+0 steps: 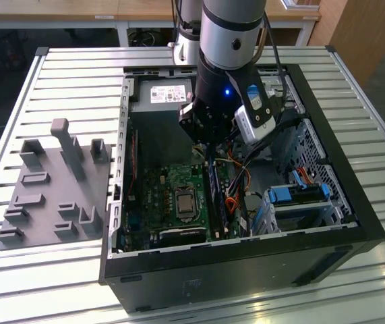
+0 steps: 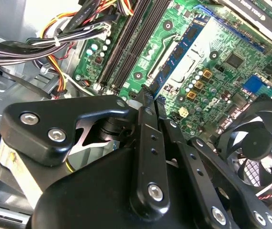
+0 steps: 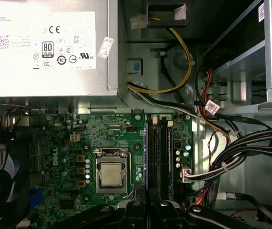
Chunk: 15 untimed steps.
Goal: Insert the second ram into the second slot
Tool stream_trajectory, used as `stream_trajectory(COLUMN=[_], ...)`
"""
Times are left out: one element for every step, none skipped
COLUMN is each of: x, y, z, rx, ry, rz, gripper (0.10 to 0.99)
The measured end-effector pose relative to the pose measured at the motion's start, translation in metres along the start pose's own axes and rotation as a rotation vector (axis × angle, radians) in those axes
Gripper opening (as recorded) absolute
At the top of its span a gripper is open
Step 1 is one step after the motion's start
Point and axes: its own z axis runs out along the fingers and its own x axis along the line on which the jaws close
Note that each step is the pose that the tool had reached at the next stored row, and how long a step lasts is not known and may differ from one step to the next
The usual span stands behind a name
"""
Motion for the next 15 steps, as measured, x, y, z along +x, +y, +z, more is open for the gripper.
stream_trajectory(x=[0.0, 0.0, 0.0, 0.0, 0.0, 0.0, 0.0, 0.0, 0.0, -0.0001, -0.0001, -0.0001, -0.0001, -0.0001, -0.0001], y=[0.0, 0.0, 0.0, -0.0001, -0.0001, -0.0001, -0.0001, -0.0002, -0.0002, -0.0002, -0.0002, -0.0002, -0.0003, -0.0003, -0.0003], z=[0.0006, 0.0009, 0.0011, 0.0014, 0.0018, 0.0021, 0.0025, 0.0029, 0.0032, 0.0036, 0.004, 0.0044, 0.0048, 0.0052, 0.0056], rx=[0.0, 0.0, 0.0, 0.0, 0.0, 0.0, 0.0, 0.0, 0.0, 0.0, 0.0, 0.0, 0.0, 0.0, 0.0], ry=[0.0, 0.0, 0.0, 0.0001, 0.0, 0.0, 0.0, 0.0, -0.0001, -0.0001, 0.0, 0.0, 0.0, 0.0, 0.0], rz=[0.0, 0.0, 0.0, 0.0, 0.0, 0.0, 0.0, 0.0, 0.0, 0.0, 0.0, 0.0, 0.0, 0.0, 0.0], gripper=[0.137, 0.137, 0.137, 0.137, 0.137, 0.137, 0.137, 0.137, 0.137, 0.137, 0.137, 0.137, 0.137, 0.137, 0.137])
